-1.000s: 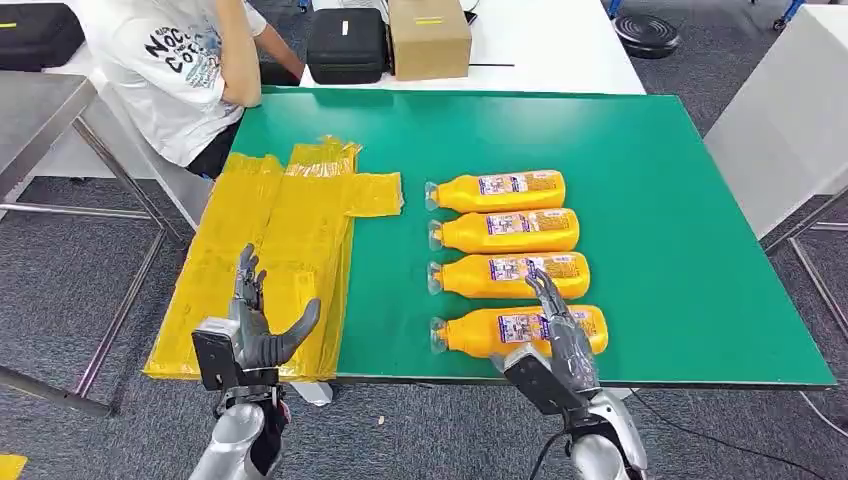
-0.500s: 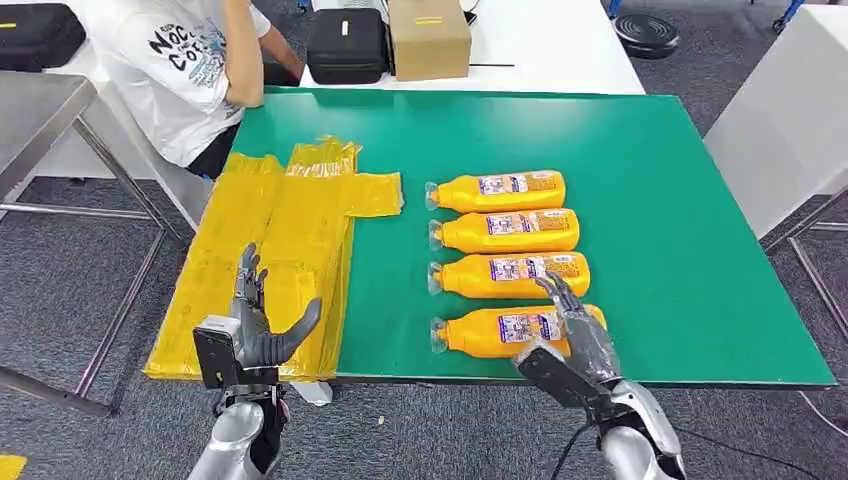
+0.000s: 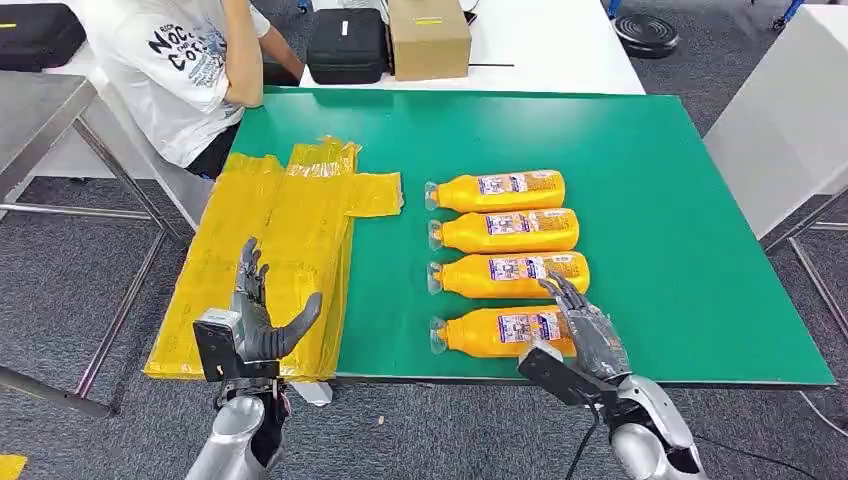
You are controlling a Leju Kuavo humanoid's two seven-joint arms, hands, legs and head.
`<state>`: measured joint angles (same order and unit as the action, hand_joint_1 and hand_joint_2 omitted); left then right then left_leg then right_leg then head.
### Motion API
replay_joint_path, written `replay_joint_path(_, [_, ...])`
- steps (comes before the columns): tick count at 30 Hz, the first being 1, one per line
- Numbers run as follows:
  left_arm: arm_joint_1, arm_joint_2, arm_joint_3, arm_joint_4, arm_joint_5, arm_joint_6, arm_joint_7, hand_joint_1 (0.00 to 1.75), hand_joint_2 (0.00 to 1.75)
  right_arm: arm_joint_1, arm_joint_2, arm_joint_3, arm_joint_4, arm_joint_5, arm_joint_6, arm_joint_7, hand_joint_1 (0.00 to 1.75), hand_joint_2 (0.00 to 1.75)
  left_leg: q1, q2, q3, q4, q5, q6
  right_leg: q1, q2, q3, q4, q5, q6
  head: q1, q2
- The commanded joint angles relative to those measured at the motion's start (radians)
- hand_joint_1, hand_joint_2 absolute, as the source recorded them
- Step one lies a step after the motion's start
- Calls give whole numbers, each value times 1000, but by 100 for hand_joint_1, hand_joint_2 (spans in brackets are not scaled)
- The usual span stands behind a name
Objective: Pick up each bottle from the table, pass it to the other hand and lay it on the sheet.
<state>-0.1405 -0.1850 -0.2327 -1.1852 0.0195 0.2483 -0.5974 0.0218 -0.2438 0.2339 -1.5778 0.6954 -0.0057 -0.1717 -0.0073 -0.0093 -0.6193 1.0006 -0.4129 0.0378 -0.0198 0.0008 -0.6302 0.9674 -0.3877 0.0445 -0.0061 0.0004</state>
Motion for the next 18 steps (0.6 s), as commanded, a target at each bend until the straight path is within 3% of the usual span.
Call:
replay_joint_path(1, [-38,1,4,73,3,0,-1,0,175,-33,-45,56,48,16,22,27,0,175,2,1,9,0,-4,-2,2,0,9,-1,-3,-2,0,0])
replay_joint_path(18, [-26,4,6,63,5,-7,-3,0,175,-38,-26,59,56,80,30,80,0,175,2,2,7,0,-3,-2,2,1,7,-1,-2,-2,0,0])
